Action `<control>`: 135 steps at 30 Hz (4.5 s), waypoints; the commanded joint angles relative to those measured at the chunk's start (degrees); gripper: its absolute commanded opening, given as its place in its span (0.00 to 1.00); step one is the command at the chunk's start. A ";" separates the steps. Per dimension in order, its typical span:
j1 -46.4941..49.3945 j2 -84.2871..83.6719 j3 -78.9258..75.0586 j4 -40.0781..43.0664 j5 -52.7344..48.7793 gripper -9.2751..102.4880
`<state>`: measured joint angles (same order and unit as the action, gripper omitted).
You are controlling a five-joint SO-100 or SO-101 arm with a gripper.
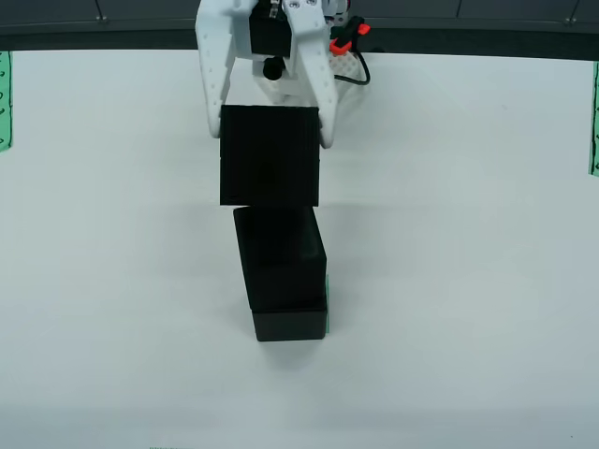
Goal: Stack 3 Blocks on the chosen place.
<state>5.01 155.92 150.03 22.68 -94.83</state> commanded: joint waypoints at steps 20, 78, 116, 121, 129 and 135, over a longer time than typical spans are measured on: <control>1.58 -5.71 0.70 -10.28 0.00 0.26; -1.23 -12.66 12.22 -32.70 -0.44 0.27; -0.88 -8.53 16.88 -39.29 -0.26 0.43; -1.49 -5.71 16.00 -39.29 0.09 0.43; -2.81 2.81 16.52 -35.95 0.18 0.43; -6.50 11.60 21.09 -35.60 5.01 0.32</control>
<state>-0.26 163.39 170.42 -13.01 -91.85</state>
